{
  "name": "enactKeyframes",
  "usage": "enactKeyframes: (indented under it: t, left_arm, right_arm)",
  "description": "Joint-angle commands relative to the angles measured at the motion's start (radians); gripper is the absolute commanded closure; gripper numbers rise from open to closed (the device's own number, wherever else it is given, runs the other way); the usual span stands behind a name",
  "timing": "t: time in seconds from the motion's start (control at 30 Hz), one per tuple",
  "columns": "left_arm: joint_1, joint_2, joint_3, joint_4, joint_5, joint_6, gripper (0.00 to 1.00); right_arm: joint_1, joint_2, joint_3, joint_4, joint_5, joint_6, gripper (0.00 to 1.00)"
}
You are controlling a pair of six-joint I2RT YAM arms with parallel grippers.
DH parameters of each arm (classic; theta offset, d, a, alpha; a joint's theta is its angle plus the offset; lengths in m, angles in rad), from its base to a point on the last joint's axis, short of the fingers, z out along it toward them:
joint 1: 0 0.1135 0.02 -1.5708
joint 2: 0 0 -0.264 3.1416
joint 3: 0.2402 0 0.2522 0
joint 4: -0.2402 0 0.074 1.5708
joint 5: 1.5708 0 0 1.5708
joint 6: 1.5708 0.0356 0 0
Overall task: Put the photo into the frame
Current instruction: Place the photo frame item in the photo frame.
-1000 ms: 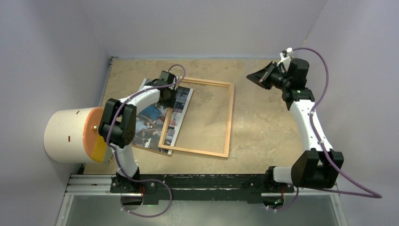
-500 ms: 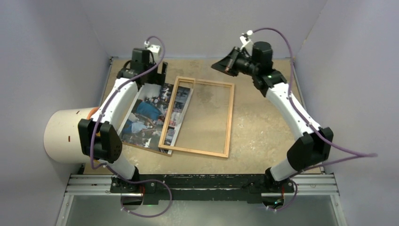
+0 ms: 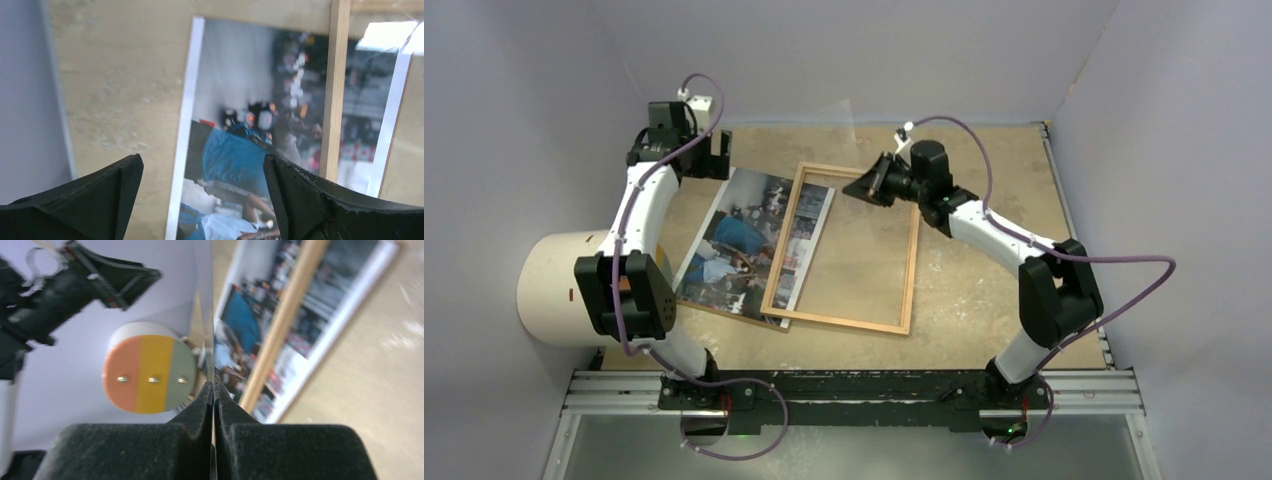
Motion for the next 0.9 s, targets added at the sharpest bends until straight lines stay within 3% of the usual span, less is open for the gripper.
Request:
enactKeyframes:
  t: [0.0,0.43,0.87]
  left_arm:
    - [-0.014,0.027,-0.100,0.021,0.046,0.059,0.02]
    - [-0.146,0.057,-0.203,0.063,-0.046,0.107,0.02]
    - [-0.154,0.101,-0.212,0.077,-0.036,0.119,0.01]
  right_arm:
    - [-0.004,0.000,-0.170,0.174,0.130,-0.016,1.00]
    - [-0.004,0.008,-0.411,0.307,0.325,0.038,1.00]
    - [-0.021,-0.043,-0.504,0.363,0.435,0.052,1.00]
